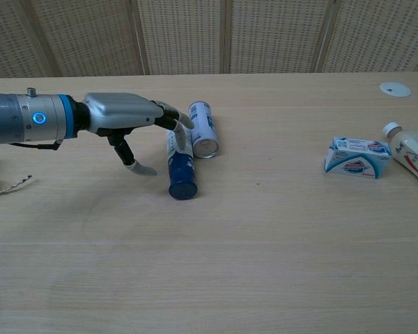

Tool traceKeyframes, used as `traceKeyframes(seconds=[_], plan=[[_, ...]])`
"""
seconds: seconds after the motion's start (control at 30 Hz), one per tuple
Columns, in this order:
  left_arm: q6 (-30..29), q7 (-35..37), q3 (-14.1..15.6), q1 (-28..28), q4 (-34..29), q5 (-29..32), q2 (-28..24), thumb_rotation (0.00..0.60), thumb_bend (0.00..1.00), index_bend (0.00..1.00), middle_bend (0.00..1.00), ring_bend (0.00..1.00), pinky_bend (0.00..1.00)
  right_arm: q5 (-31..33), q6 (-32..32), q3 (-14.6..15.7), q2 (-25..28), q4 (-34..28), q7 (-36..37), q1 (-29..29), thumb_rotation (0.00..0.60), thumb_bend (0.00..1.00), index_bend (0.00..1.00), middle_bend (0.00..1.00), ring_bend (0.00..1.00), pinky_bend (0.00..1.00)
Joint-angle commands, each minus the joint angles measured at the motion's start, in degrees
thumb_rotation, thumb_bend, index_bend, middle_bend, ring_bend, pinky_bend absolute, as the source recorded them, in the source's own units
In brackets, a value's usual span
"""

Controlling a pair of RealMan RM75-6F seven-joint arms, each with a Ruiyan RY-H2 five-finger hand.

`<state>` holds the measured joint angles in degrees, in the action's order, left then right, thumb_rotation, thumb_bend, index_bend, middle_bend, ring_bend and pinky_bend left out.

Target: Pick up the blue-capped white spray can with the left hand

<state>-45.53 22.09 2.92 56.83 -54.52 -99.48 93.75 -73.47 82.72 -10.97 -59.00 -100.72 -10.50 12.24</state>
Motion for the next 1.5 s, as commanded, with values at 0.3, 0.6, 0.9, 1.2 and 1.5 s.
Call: traceKeyframes(seconds=[0.3, 0.6, 0.9, 1.2, 1.5], plan=[[0.9, 2.2, 1.7, 2.2, 5.6, 0.2, 4.8, 0.48, 0.3, 0.28, 0.08, 0.01, 0.0, -0.6, 1.2, 0.1, 0.9, -0.8, 1.5, -1.4, 0.594, 0.18, 0.03, 0.0, 0.0, 0.0], [-0.2, 1.6, 3.2, 2.1, 7.2, 0.1, 5.8, 0.479, 0.3, 0.28, 0.08, 0.0, 0.0, -1.5, 1.8, 0.1, 1.4, -1.1, 2.8, -2.1, 0.595, 0.18, 0.03, 0.0, 0.0, 0.0], [-1.9, 1.1, 3.9, 1.2, 6.6, 0.7, 5.1, 0.48, 0.3, 0.3, 0.09, 0.0, 0.0, -2.0, 2.0, 0.0, 1.3, -1.4, 3.0, -2.3, 0.594, 0.18, 0.03, 0.0, 0.0, 0.0], [-4.0, -0.6, 5.2, -0.7, 2.9, 1.0, 1.7, 0.481, 0.3, 0.3, 0.1, 0.0, 0.0, -2.6, 2.5, -0.1, 1.5, -2.2, 2.8, -2.6, 0.596, 0.18, 0.01, 0.0, 0.0, 0.0], [-5.2, -3.0, 6.9, -3.9, -1.9, 2.0, -2.9, 0.482, 0.3, 0.31, 0.1, 0.0, 0.0, -3.6, 3.1, 0.0, 1.6, -3.1, 3.0, -3.0, 0.592, 0.18, 0.01, 0.0, 0.0, 0.0]])
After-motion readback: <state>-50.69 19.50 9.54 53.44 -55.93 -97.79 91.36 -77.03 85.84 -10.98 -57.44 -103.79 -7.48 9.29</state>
